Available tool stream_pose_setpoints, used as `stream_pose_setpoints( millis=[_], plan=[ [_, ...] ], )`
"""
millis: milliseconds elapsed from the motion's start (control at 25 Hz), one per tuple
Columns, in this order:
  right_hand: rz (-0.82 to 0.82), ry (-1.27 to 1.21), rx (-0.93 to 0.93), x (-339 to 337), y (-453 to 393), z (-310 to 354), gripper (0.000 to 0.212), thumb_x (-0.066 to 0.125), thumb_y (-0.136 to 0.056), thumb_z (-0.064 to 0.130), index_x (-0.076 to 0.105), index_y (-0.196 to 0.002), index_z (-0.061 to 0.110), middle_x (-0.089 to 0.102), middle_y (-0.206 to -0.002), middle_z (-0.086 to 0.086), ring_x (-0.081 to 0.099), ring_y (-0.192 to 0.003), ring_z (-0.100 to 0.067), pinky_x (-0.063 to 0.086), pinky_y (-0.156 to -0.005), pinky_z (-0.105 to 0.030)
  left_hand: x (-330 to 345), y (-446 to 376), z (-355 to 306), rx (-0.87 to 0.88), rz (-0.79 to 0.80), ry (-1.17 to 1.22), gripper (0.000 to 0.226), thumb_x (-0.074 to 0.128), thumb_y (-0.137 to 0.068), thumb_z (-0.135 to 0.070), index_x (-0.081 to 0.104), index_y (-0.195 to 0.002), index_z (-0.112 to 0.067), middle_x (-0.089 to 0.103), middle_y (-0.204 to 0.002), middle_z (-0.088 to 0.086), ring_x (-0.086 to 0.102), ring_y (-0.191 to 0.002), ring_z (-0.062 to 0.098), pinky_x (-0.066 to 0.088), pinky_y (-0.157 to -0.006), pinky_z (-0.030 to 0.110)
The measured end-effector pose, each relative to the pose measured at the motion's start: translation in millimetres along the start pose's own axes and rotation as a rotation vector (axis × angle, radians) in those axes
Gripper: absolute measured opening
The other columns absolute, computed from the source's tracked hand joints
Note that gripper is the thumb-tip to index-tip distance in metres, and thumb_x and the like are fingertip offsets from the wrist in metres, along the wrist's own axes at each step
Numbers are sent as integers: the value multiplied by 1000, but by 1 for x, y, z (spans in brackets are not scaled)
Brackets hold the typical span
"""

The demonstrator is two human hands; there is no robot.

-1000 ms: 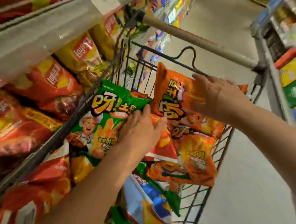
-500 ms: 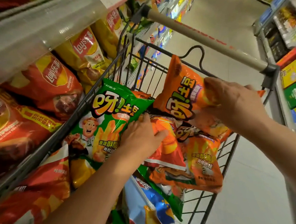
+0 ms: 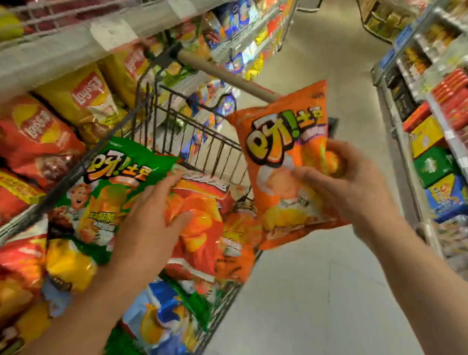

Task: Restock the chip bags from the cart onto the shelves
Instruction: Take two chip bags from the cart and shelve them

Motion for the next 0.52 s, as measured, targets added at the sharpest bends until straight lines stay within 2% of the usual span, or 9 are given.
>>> stream_pose_setpoints(
  millis=[80,200,360,440,520],
  plan=[
    [22,-38,34,-23,18,-14,60,87,-71,35,62,-125,30,72,-113,2,71,-100,-22,58,-89,-49,-11,31,-27,22,-53,37,74,70,-90,-35,28,-147,-56,46,-145,-10,47,-131,17,46,-102,44],
    [59,-165,87,-59,48,-28,62,88,-70,34,62,-127,33,75,-110,4,73,-98,-19,58,-90,-49,-35,79,-69,71,-175,20,75,68,-89,-37,26,-144,-64,45,-140,-14,47,-127,15,46,-100,44],
    [169,-345,197,-86,82,-31,55,85,-74,31,64,-124,27,77,-107,-2,75,-95,-27,58,-88,-56,-67,138,-112,106,-301,-55,73,68,-90,-35,29,-149,-52,46,-146,-2,42,-135,20,39,-109,47],
    [211,-451,233,-90,97,-26,51,82,-78,26,63,-125,20,76,-108,-8,75,-95,-31,57,-88,-59,-85,165,-127,136,-331,-70,71,69,-91,-31,32,-150,-46,47,-144,-6,43,-135,17,36,-111,41],
    [249,-502,244,-91,113,-17,54,80,-81,24,59,-130,17,75,-112,-8,75,-97,-30,57,-89,-58,-107,191,-136,164,-371,-89,72,70,-91,-27,35,-151,-42,44,-137,-17,43,-130,9,33,-108,31]
  ],
)
Point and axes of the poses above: each hand's wrist, its own y-axis away from the middle knuckle, its own x-axis out of the palm, z = x × y, the point moved 7 cm from there along -y, towards the middle knuckle
